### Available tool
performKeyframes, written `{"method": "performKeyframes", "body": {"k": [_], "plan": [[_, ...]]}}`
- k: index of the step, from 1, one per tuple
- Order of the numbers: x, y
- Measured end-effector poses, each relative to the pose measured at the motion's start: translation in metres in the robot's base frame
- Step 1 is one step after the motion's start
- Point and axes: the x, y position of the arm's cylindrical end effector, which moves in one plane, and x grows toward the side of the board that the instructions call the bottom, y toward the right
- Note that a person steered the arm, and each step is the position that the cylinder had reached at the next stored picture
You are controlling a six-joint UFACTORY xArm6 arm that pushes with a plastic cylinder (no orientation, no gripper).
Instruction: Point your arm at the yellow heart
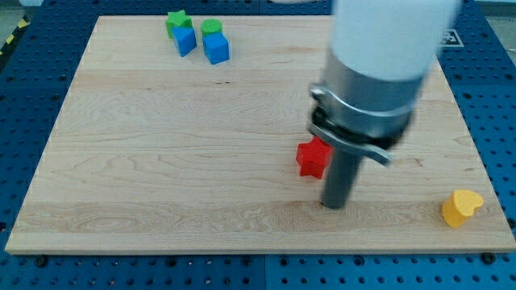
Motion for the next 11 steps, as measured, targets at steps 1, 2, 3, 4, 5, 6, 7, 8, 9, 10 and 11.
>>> {"method": "performKeyframes", "body": {"k": [1, 2, 3, 4, 5, 6, 7, 8, 9, 10, 11], "plan": [[0.036, 0.078], [0.036, 0.108], [0.035, 0.181], [0.035, 0.220], [0.035, 0.218], [0.035, 0.198], [0.035, 0.176], [0.033, 0.174], [0.033, 0.171], [0.032, 0.162], [0.031, 0.153]]}}
